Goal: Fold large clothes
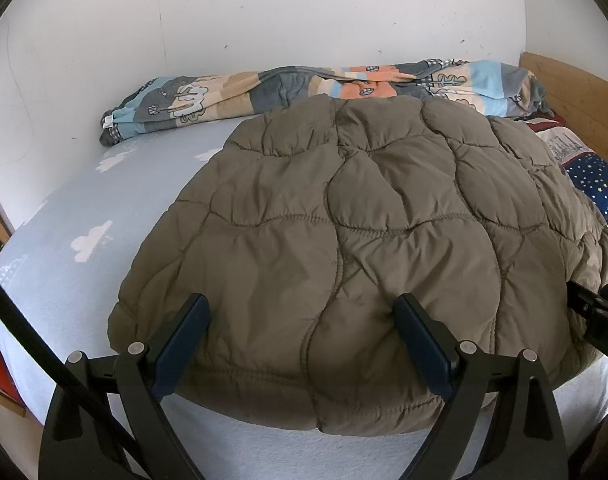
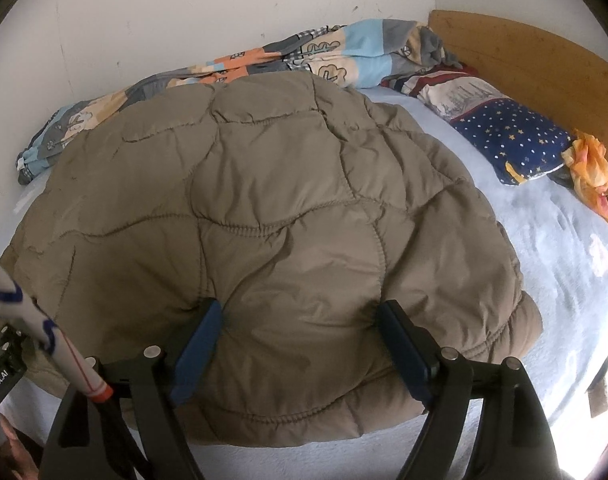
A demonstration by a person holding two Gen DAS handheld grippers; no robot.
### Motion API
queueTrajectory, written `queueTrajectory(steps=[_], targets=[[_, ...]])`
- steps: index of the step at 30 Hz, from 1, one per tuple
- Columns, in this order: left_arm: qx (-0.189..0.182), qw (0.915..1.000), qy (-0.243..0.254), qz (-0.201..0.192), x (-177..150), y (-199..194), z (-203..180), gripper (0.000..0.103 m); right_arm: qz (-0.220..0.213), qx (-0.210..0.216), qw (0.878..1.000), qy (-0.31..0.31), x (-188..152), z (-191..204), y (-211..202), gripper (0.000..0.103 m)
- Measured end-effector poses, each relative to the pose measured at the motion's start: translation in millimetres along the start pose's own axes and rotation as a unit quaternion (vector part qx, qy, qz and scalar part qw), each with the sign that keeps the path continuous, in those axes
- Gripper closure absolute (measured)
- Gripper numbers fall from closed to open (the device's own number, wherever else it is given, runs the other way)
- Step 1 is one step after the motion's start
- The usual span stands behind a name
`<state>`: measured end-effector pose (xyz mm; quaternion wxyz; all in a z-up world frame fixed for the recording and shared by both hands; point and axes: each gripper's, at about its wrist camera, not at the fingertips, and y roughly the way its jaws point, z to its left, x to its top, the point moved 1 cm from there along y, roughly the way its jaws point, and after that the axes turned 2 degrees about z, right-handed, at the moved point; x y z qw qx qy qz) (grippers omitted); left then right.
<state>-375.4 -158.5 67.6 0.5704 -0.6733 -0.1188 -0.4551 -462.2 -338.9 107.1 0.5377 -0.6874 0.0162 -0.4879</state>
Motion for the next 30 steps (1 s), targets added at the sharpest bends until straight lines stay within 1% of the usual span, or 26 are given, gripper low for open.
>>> queueTrajectory(steps=[8,14,19,24,30], targets=[[0.006,0.9999,0.006,-0.006,-2.8,-10.9,-0.2,0.010,-0.017,-0.009,1.000,-0.019,-0.5,3.4,-19.4,0.017],[0.012,0.9998,0.012,-0.010,-3.6,-16.9,-1.5,0.010,-0.037,-0.010,0.999,-0.018,-0.1,-2.4,-39.5,0.017],[0.014,0.9998,0.011,-0.010,-4.0,-17.7,-1.2,0.010,-0.021,-0.011,1.000,0.000,-1.9,-12.8,-36.0,0.017],[0.013,0.9998,0.009,-0.007,-3.8,-16.5,-0.1,0.010,-0.005,-0.009,1.000,0.001,-4.0,-14.4,-25.0,0.017],[0.013,0.9999,0.009,-0.004,-3.7,-14.4,1.3,0.010,0.000,-0.011,1.000,-0.002,-5.0,-12.5,-18.4,0.016]])
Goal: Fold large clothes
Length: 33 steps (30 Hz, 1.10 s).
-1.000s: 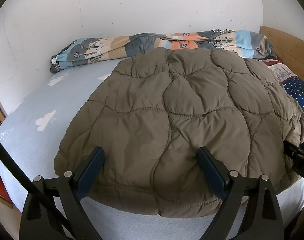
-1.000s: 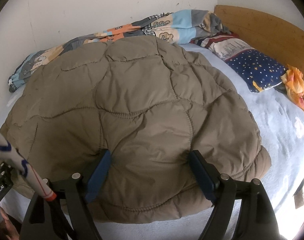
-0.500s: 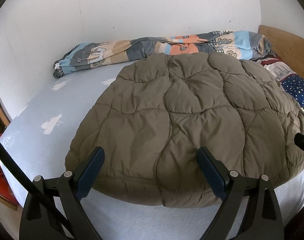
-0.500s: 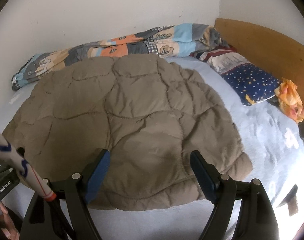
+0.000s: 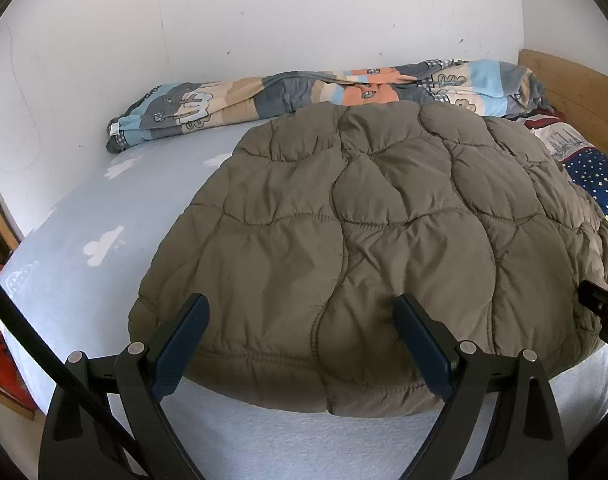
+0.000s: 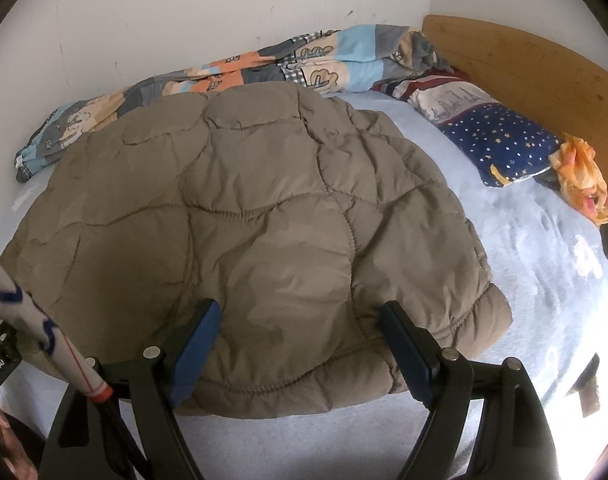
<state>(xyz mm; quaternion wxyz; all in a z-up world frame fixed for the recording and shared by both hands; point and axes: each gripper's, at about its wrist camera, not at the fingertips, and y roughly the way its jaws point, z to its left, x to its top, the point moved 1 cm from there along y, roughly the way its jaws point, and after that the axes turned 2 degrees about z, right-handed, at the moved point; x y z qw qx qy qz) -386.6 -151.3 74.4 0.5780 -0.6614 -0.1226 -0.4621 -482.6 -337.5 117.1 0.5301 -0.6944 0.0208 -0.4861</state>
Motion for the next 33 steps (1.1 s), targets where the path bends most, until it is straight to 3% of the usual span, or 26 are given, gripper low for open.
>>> queueTrajectory(steps=[15,24,30,33], targets=[[0.001,1.0000,0.001,-0.001,0.6,0.3,-0.5,0.010,0.000,-0.006,1.000,-0.011,-2.0,5.4,-0.3,0.014],[0.002,1.0000,0.004,-0.001,-1.1,-2.0,-0.4,0.010,-0.042,-0.015,0.999,-0.029,-1.0,10.9,-26.9,0.014],[-0.037,0.9979,-0.005,-0.052,6.6,-43.5,3.2,0.010,-0.074,-0.026,0.996,-0.033,-2.8,13.1,-48.6,0.014],[-0.039,0.9980,-0.004,-0.049,9.2,-56.6,4.8,0.008,-0.086,-0.030,0.995,-0.039,-3.8,16.5,-58.5,0.014]])
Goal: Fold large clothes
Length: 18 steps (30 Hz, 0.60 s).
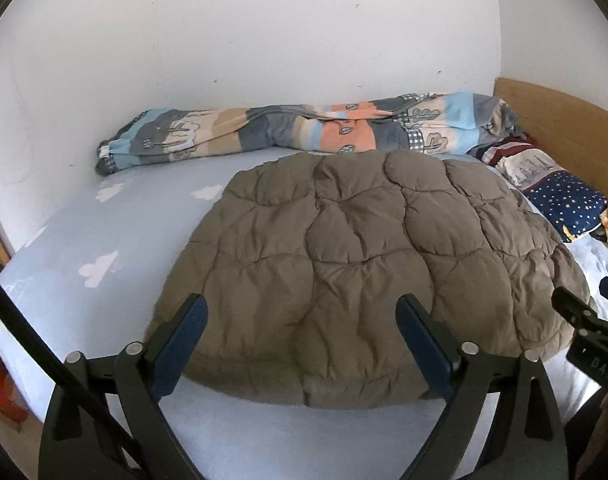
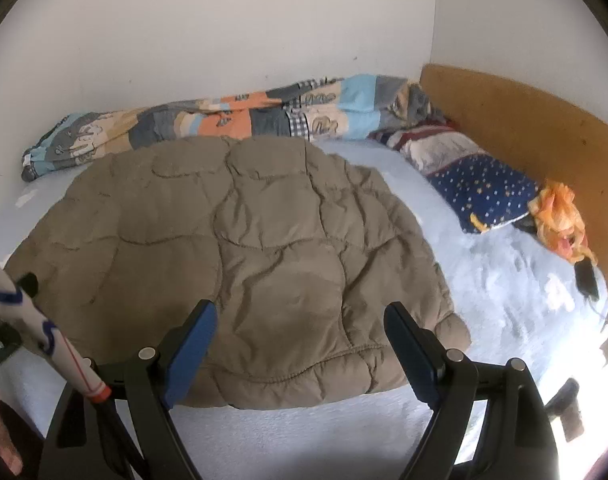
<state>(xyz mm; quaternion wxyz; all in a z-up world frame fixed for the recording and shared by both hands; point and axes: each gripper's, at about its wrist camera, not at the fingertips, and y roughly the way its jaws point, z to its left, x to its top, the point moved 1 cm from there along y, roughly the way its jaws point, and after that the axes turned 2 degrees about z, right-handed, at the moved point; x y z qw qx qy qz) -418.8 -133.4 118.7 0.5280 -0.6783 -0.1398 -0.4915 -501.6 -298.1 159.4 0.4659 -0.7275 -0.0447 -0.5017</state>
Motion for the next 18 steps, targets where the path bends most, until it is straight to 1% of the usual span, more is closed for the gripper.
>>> queueTrajectory(steps=[1,6,8,9,11,12,14,16,18], targets=[[0.005,1.0000,0.001,0.000,0.7,-4.0,0.4,0.007,0.002,-0.001,1.000,-0.003,0.7,1.6,-2.1,0.014],[0.003,1.0000,0.001,0.009,8.2,-19.4,5.0,0.007,-0.008,0.007,1.000,-0.017,4.7,9.2,-21.5,0.014],[0.019,0.9998,0.003,0.010,11.7,-26.4,5.1,0.007,-0.011,0.005,1.000,-0.020,6.6,11.0,-27.1,0.014],[0.029,0.9994,0.013,0.013,13.5,-28.8,3.2,0.007,-0.009,0.011,1.000,-0.022,7.8,13.3,-29.7,0.014],[0.031,0.9991,0.024,0.016,13.4,-33.0,0.6,0.007,-0.006,0.018,1.000,-0.020,8.9,14.2,-32.4,0.014],[0.031,0.9991,0.022,0.018,14.0,-34.3,1.0,0.007,-0.004,0.019,1.000,-0.018,9.7,15.5,-34.4,0.014],[0.053,0.9981,0.012,0.030,14.1,-36.0,3.9,0.007,-0.003,0.030,0.999,-0.017,11.6,17.6,-38.4,0.014],[0.059,0.9975,0.015,0.036,15.6,-35.3,5.1,0.007,-0.008,0.028,0.999,-0.019,12.2,18.4,-42.8,0.014],[0.074,0.9963,0.016,0.040,15.9,-34.9,5.6,0.007,-0.012,0.030,0.999,-0.021,13.7,19.5,-46.8,0.014]])
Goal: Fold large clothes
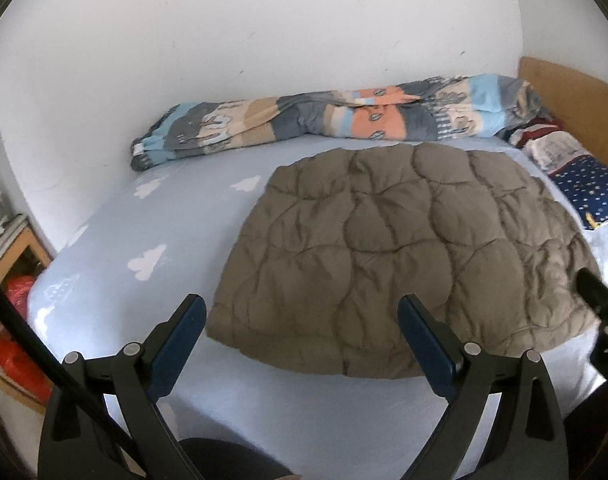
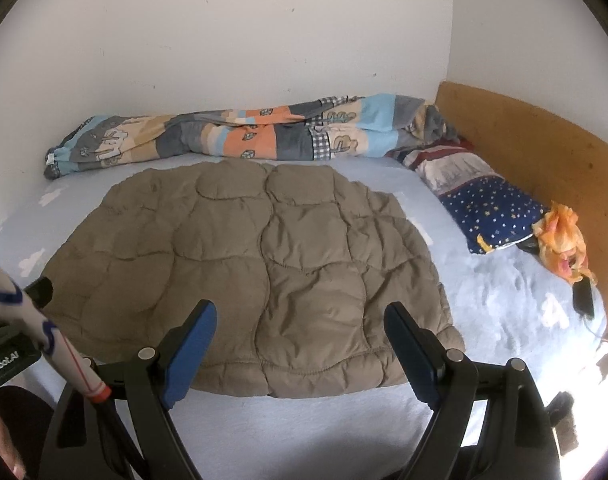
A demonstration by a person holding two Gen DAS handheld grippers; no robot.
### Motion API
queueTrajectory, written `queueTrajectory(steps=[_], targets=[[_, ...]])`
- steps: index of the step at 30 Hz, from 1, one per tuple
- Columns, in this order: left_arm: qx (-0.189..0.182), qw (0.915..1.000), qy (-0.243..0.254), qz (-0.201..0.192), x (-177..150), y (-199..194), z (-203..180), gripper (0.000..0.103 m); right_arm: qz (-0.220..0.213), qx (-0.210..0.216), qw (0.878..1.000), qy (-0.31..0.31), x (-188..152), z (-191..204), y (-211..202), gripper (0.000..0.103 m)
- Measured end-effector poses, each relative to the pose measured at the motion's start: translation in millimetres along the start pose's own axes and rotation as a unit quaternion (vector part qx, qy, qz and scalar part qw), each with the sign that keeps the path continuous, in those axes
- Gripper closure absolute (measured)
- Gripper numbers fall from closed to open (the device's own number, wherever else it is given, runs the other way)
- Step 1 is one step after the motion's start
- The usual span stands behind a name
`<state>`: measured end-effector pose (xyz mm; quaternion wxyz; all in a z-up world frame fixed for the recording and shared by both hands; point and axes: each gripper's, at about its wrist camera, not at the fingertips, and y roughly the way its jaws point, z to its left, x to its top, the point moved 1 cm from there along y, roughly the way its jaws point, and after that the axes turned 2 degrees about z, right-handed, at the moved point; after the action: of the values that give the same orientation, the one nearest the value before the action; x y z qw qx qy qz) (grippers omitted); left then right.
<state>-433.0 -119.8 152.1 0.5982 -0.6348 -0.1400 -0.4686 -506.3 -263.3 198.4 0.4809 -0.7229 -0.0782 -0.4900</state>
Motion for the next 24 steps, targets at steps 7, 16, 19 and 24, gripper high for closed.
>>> queueTrajectory(steps=[7,16,19,24], targets=[[0.020,0.9997,0.017,-0.001,-1.3,-2.5,-6.4,0.007,-0.007,-0.001,1.000,-0.003,0.9,2.3,-6.0,0.014],[0.018,0.9994,0.027,-0.007,-3.1,-4.7,-13.1,0.007,-0.014,-0.006,1.000,-0.007,2.6,3.3,-11.6,0.014],[0.012,0.9996,0.026,-0.007,-3.6,-7.7,-13.2,0.007,-0.018,-0.007,1.000,-0.010,3.6,4.3,-14.1,0.014],[-0.009,0.9999,0.010,-0.004,-3.6,-24.7,-7.7,0.007,-0.021,-0.005,1.000,-0.005,6.4,4.8,-26.7,0.014]])
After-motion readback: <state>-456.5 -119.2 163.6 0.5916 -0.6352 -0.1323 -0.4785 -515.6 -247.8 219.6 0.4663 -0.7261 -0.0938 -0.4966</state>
